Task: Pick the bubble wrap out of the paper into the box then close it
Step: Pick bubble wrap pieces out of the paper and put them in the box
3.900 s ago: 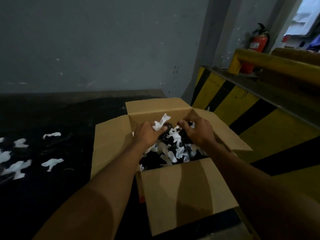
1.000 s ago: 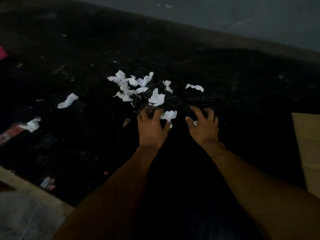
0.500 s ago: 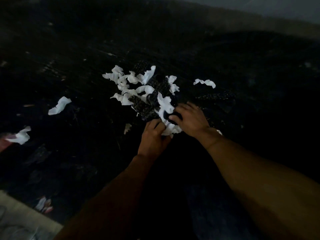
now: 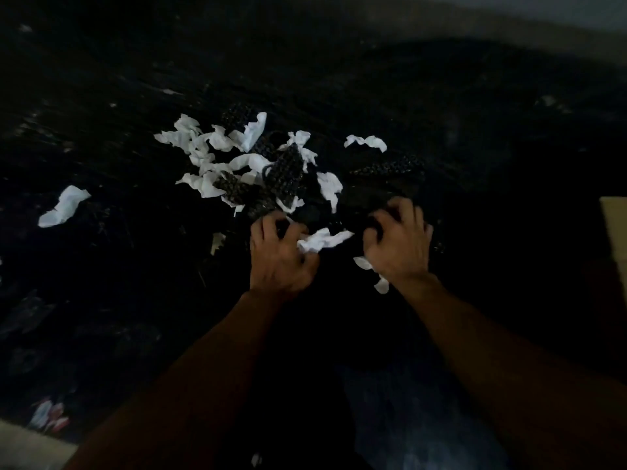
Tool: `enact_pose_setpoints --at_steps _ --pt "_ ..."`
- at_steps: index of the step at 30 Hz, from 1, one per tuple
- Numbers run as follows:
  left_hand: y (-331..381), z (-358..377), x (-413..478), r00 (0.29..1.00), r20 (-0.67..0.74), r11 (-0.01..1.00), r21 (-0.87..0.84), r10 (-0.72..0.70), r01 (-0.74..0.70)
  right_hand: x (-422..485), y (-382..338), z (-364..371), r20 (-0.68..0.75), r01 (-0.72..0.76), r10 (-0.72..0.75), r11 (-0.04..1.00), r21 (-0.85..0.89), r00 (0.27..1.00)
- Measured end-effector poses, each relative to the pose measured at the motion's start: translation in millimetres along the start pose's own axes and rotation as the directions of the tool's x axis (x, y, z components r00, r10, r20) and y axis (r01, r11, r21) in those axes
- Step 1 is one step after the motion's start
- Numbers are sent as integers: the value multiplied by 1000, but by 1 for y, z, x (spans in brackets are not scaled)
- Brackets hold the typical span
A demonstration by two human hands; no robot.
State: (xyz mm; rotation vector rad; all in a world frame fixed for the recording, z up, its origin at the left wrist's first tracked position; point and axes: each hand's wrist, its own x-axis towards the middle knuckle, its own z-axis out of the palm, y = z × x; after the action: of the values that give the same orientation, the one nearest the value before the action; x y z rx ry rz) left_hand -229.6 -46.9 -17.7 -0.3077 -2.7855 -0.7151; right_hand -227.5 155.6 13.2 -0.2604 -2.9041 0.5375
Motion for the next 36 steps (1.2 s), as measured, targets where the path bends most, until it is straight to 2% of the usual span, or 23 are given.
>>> enact_pose_setpoints --at_steps 2,4,7,10,13,16,18,20,22,23,25,27,29,31,35,36 --pt "5 9 -2 999 11 997 57 -53 53 -23 7 13 70 -14 16 1000 -25 997" --pt "3 19 -2 997 69 991 131 -46 36 -39 15 24 90 70 -66 997 -42 994" --pt "-3 26 0 997 80 992 123 14 -23 -34 20 29 -40 162 -160 985 55 986" --pt "7 20 0 992 -70 991 -73 108 -113 -20 18 24 -144 135 -115 981 140 983" --pt "17 8 12 985 -95 972 -173 143 -158 -2 13 14 -137 34 4 961 274 991" --pt "16 2 29 972 -37 968 -89 230 -233 21 10 6 -172 6 40 966 259 984" --pt "18 1 40 982 -13 980 -63 188 -189 41 7 1 -185 24 25 967 256 982" --pt "20 1 46 997 12 996 -24 80 -80 55 8 4 -122 -21 40 988 154 992" --pt "19 4 47 997 71 998 63 -22 17 63 15 13 48 -150 155 985 -86 987" --pt "16 7 44 994 104 993 114 -44 32 63 19 19 108 -188 208 967 -169 972" --pt "7 15 37 989 144 980 199 -35 5 62 27 29 143 -204 235 958 -203 961" --pt "1 22 31 990 141 976 214 7 -38 63 30 32 107 -127 138 986 -109 985" --pt "1 26 32 991 61 987 101 121 -127 63 31 34 16 27 -27 1000 13 1000" --pt "6 24 32 980 -14 980 24 200 -200 59 26 31 -23 86 -85 992 94 996" --pt "8 23 31 997 -50 996 -67 56 -59 48 20 21 -15 117 -116 987 112 993" --pt "6 24 31 996 -61 996 -59 69 -73 44 20 20 -6 114 -114 987 113 993"
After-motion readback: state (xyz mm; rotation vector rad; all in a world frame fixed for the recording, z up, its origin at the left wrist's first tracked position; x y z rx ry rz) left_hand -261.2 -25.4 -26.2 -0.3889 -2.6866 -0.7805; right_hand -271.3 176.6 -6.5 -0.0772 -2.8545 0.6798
